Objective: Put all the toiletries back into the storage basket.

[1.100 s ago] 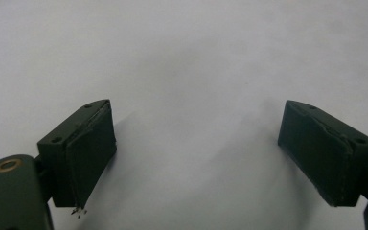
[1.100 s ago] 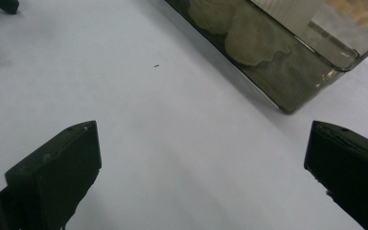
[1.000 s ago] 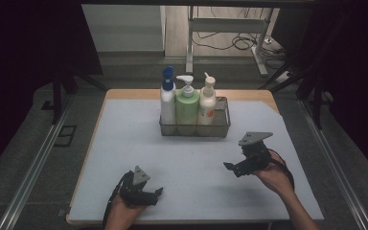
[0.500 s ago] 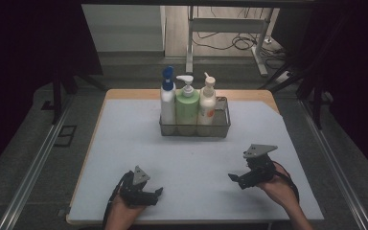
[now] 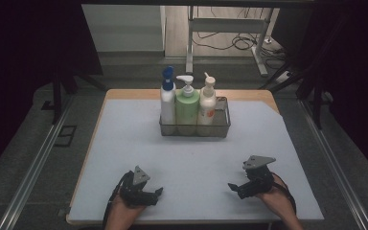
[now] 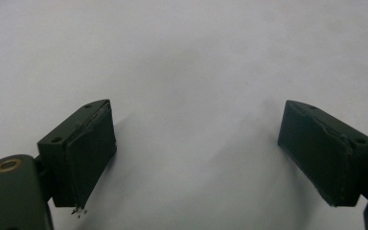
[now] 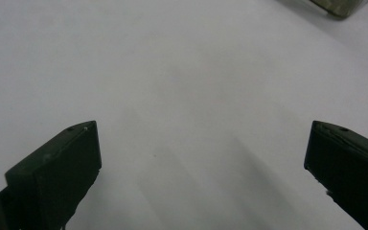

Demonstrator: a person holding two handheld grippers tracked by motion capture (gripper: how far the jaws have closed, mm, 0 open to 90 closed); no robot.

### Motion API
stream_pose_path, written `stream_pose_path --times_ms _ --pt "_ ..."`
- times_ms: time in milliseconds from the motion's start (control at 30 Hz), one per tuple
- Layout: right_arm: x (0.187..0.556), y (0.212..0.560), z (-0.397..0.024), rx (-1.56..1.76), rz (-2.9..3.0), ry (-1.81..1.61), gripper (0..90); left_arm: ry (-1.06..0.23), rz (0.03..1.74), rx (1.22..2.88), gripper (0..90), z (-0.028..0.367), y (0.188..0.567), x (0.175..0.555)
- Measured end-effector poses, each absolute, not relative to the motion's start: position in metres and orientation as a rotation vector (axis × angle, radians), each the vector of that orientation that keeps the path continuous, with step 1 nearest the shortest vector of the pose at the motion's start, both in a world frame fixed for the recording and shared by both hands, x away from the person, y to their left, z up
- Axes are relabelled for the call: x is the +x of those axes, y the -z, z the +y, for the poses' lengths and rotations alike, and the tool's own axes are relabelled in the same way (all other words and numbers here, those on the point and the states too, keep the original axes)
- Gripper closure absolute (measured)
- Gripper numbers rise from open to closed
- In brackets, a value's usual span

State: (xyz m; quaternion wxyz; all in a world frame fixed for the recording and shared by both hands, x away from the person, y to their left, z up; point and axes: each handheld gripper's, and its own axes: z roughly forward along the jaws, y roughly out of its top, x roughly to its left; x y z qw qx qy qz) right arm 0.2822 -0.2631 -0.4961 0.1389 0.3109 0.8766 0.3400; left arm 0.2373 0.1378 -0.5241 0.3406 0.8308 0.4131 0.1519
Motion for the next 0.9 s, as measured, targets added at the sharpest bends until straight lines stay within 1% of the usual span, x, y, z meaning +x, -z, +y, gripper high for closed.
stream_pose_path --times_ms 467,900 --pt "0.278 0.518 -0.266 0.939 2.540 -0.971 0.0 -0.396 1.076 2.159 12.5 0.138 0.524 0.237" --pt "0.278 0.522 -0.268 0.950 2.527 -1.010 0.0 -0.396 1.075 2.161 12.4 0.138 0.524 0.237"
